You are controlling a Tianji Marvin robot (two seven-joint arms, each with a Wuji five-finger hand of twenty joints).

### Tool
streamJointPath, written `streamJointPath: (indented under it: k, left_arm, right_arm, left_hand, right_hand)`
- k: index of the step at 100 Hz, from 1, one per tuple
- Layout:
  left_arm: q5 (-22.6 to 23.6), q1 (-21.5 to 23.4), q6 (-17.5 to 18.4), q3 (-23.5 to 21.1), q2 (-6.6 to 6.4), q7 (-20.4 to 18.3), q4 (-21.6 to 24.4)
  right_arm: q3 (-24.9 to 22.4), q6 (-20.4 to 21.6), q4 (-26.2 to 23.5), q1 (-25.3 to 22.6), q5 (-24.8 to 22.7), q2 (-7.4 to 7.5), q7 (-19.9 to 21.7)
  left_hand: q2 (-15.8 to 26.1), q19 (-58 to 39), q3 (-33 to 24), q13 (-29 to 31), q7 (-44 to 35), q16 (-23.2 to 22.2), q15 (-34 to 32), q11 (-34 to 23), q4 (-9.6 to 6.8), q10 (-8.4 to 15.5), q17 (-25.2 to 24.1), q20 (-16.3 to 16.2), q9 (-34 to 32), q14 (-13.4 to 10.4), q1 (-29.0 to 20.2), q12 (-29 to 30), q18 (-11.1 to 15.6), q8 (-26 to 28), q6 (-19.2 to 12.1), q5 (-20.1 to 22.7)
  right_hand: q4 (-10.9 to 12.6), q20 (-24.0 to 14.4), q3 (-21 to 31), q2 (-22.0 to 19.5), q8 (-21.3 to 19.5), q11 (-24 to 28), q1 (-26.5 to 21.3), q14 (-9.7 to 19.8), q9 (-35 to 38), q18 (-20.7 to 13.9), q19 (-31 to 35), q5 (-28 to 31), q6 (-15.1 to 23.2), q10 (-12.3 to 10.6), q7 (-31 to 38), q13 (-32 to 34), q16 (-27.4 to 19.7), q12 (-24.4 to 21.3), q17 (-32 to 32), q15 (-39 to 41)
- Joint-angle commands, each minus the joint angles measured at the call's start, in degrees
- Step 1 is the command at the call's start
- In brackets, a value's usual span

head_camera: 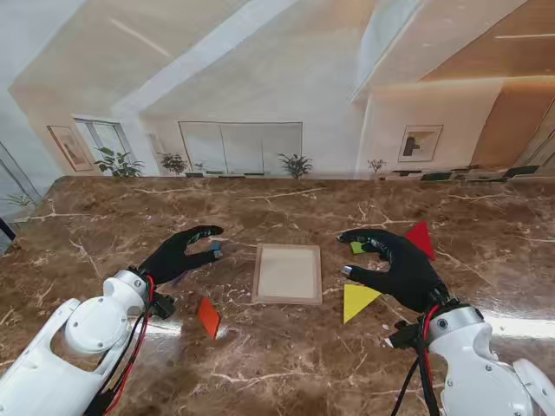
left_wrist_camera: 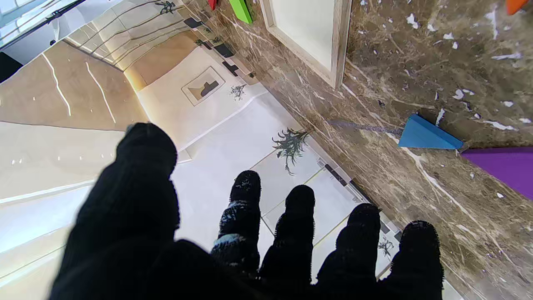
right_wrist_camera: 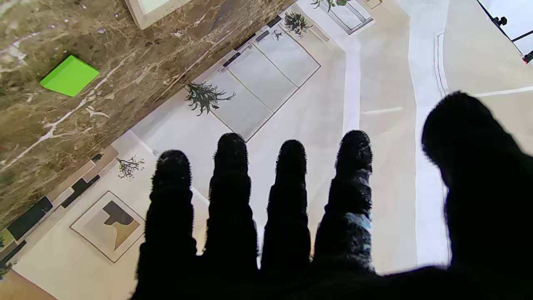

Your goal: Assemble the tangram pieces into a square

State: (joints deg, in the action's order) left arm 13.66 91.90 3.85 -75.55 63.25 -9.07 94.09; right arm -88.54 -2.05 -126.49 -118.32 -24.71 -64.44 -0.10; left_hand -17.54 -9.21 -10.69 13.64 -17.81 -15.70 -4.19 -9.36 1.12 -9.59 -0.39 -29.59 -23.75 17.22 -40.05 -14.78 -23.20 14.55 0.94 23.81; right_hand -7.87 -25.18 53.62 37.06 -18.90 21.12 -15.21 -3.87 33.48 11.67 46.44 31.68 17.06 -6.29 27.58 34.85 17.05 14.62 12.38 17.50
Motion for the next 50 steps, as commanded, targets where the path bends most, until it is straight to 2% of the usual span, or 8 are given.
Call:
streamJointPath:
  k: [1, 29, 50]
  left_arm:
    - [0.2, 0.3, 0.2, 0.3, 0.09, 0.1, -0.4]
    - [0.3, 0.4, 0.2, 0.4, 0.07, 0.0, -0.4]
    - [0.3, -0.4, -0.9, 0.9, 0.05, -0.3, 0.2]
  right_arm:
    - [-0.2, 0.1, 0.0, -1.0, 0.3, -0.09, 0.8]
    - [-0.5, 0.5, -0.1, -2.0, 0.0, 0.11, 1.7]
    - [-2.5, 3.0, 0.6, -1.9, -0.7, 0.83, 5.1]
  left_hand:
    - [0.5, 1.4, 1.4, 0.0, 0.9, 0.6, 0.8, 0.2, -0.2, 2.0, -0.3, -1.2, 0.3, -0.8, -0.1, 0.5, 1.1, -1.6, -0.8, -1.0]
    - [0.6, 1.4, 1.6, 0.0, 0.9, 0.6, 0.8, 0.2, -0.23, 2.1, -0.3, -1.2, 0.2, -0.9, -0.1, 0.5, 1.1, -1.6, -0.8, -0.9]
    - [0.6, 1.4, 1.7, -0.1, 0.9, 0.6, 0.8, 0.2, -0.24, 2.2, -0.3, -1.2, 0.2, -0.8, -0.1, 0.5, 1.1, -1.6, -0.8, -1.0]
  right_hand:
    - [0.7, 0.6, 0.5, 0.1, 0.4, -0.1, 0.8, 0.8, -1.2, -0.9, 0.5, -0.7, 0.8, -0.6, -0.3, 0.4, -0.2, -0.6, -1.0, 0.4]
    - [0.7, 0.5, 0.4, 0.7, 0.4, -0.1, 0.6, 0.7, -1.5, -0.9, 0.4, -0.7, 0.8, -0.4, -0.3, 0.3, -0.2, -0.6, -1.1, 0.4]
    - [0.0, -1.1, 1.6, 3.4, 0.3, 0.1, -0.3, 0.0, -1.5, -0.8, 3.0, -0.5, 0.8, -0.4, 0.1, 2.0, 1.2, -0.7, 0.6, 2.8]
